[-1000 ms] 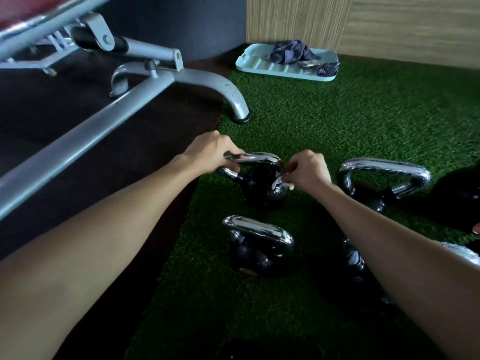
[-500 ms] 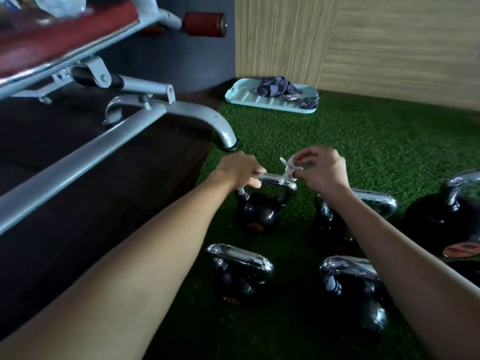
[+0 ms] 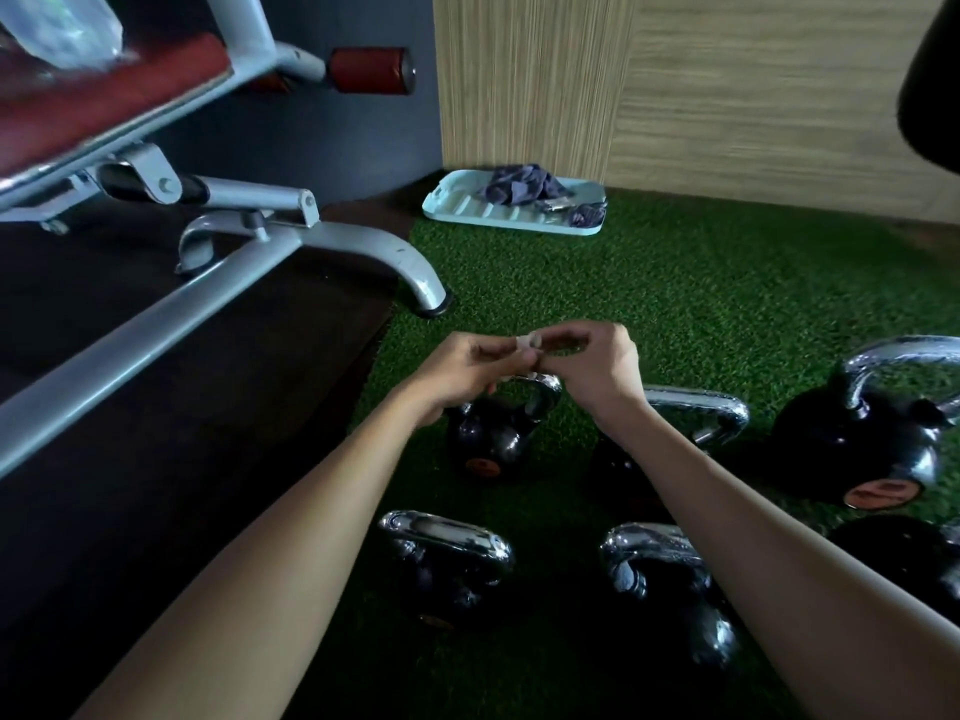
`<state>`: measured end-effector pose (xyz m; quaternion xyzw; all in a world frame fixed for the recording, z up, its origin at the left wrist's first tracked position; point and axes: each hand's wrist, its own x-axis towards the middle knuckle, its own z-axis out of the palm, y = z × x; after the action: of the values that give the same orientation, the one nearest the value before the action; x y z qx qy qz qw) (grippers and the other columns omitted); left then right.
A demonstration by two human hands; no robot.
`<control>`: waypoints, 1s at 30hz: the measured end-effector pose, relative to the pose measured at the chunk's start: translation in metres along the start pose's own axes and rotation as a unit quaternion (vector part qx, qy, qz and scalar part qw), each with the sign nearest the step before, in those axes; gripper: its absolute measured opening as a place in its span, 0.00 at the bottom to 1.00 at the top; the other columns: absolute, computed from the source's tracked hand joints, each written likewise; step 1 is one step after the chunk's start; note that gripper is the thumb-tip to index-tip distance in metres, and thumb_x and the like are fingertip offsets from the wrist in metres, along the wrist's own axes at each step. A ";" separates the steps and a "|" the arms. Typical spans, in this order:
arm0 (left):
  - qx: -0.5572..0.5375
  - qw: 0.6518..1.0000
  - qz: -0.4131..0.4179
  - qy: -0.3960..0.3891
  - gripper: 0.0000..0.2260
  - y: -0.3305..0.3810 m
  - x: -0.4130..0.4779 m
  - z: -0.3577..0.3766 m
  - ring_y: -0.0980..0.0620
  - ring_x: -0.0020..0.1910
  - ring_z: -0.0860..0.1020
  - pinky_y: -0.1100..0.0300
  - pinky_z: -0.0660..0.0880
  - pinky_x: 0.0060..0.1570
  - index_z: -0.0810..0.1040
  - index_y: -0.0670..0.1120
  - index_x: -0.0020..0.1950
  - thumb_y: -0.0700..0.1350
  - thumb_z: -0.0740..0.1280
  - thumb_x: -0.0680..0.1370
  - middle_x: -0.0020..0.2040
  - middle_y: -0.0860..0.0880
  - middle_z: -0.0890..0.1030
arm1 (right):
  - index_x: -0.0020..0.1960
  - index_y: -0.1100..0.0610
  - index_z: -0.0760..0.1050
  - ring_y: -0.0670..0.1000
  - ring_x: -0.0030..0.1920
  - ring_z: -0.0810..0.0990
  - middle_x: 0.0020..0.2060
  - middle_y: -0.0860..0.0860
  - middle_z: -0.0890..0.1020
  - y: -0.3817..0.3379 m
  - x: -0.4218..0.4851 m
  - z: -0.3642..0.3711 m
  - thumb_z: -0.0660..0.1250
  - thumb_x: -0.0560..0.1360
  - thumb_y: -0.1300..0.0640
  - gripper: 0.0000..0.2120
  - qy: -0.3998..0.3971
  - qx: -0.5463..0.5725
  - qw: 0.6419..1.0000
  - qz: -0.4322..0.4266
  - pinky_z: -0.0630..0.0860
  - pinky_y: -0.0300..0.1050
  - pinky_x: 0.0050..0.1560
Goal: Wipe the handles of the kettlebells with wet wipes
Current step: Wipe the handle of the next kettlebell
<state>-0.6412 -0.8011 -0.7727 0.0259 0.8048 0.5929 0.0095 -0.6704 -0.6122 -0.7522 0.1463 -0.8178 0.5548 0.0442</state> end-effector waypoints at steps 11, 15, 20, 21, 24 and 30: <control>0.182 0.961 -0.010 0.209 0.22 -0.019 -0.016 -0.044 0.59 0.62 0.79 0.64 0.74 0.53 0.83 0.57 0.65 0.65 0.72 0.74 0.62 0.57 0.83 | 0.68 0.49 0.78 0.52 0.55 0.84 0.60 0.50 0.84 -0.001 0.036 0.040 0.78 0.72 0.47 0.26 -0.175 -0.356 0.917 -0.035 0.79 0.46 0.52; 0.306 0.932 0.023 0.194 0.14 -0.011 -0.009 -0.029 0.53 0.52 0.84 0.54 0.80 0.49 0.80 0.64 0.64 0.51 0.68 0.81 0.59 0.56 0.85 | 0.55 0.53 0.82 0.58 0.54 0.83 0.51 0.56 0.84 0.002 0.035 0.054 0.75 0.74 0.47 0.14 -0.158 -0.397 0.903 -0.046 0.70 0.43 0.45; 0.437 0.886 0.039 0.151 0.12 -0.007 -0.001 -0.009 0.50 0.51 0.84 0.54 0.81 0.47 0.80 0.68 0.62 0.59 0.66 0.80 0.58 0.57 0.85 | 0.53 0.49 0.84 0.55 0.46 0.84 0.41 0.51 0.84 0.017 0.020 0.035 0.78 0.70 0.42 0.16 -0.113 -0.363 0.925 0.014 0.73 0.43 0.42; 0.465 0.871 0.049 0.154 0.12 -0.006 0.001 -0.004 0.49 0.51 0.84 0.54 0.81 0.47 0.80 0.67 0.63 0.57 0.66 0.81 0.58 0.56 0.85 | 0.53 0.48 0.84 0.55 0.46 0.84 0.41 0.51 0.84 0.020 0.017 0.029 0.78 0.69 0.41 0.16 -0.109 -0.356 0.928 0.026 0.72 0.43 0.42; 0.554 0.818 0.074 0.134 0.12 -0.005 0.003 0.011 0.47 0.53 0.84 0.52 0.81 0.50 0.82 0.62 0.63 0.55 0.63 0.82 0.59 0.53 0.85 | 0.51 0.48 0.84 0.57 0.49 0.84 0.45 0.53 0.85 0.026 0.008 0.013 0.79 0.67 0.40 0.17 -0.110 -0.358 0.927 0.035 0.69 0.42 0.42; 0.517 0.852 0.050 0.070 0.16 0.000 -0.005 0.010 0.47 0.52 0.84 0.53 0.81 0.48 0.79 0.65 0.66 0.63 0.61 0.80 0.61 0.57 0.84 | 0.49 0.47 0.85 0.56 0.48 0.84 0.44 0.52 0.86 0.028 -0.007 0.007 0.80 0.66 0.40 0.16 -0.099 -0.354 0.929 0.036 0.75 0.44 0.43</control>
<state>-0.6356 -0.7923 -0.7756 0.0257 0.9913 0.0910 -0.0914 -0.6712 -0.6078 -0.7821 0.1460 -0.9661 0.2128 -0.0079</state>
